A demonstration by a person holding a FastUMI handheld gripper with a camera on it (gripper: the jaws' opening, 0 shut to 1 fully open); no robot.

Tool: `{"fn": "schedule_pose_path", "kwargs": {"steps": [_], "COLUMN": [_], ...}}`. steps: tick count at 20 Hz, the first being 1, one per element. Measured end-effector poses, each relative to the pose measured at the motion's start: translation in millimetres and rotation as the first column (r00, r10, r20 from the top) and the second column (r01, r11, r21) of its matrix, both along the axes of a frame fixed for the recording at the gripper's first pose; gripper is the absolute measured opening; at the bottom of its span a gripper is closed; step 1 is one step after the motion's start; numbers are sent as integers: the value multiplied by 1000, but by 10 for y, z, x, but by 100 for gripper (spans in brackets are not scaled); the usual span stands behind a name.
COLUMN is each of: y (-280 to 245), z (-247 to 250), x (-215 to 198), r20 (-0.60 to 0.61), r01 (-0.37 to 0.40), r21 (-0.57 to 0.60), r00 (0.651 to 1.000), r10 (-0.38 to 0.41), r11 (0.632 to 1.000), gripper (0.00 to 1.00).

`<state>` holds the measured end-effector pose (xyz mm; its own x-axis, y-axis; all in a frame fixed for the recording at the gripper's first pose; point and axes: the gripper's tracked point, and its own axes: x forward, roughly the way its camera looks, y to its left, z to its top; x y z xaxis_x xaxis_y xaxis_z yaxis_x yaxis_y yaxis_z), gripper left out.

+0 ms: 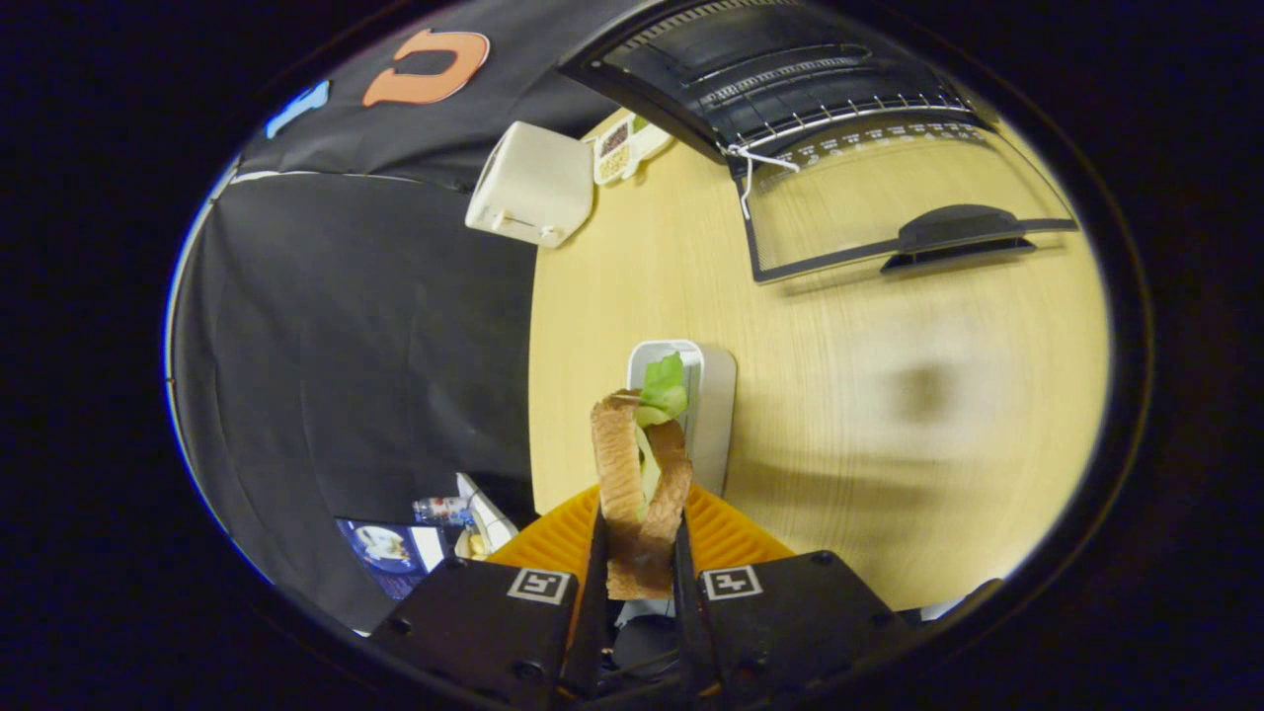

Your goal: Open the toaster oven, put the food inside, and close the toaster oven door.

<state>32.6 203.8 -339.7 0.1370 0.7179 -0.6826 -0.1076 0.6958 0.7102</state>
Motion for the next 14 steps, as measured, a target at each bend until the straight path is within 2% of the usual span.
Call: {"fn": "schedule_pose_path", "kwargs": {"steps": [3, 6, 11, 14], "y": [-164, -434, -1025, -1349], "z": [375, 716, 970, 868], "x": [35, 244, 882, 1305], "r20": [45, 106, 197, 187], "r01": [-2, 45, 215, 358], "r21": [44, 87, 127, 156], "r00": [999, 993, 951, 904], "r10": [0, -54, -237, -384], "r11": [999, 995, 968, 921], "gripper": [35, 35, 34, 34]}}
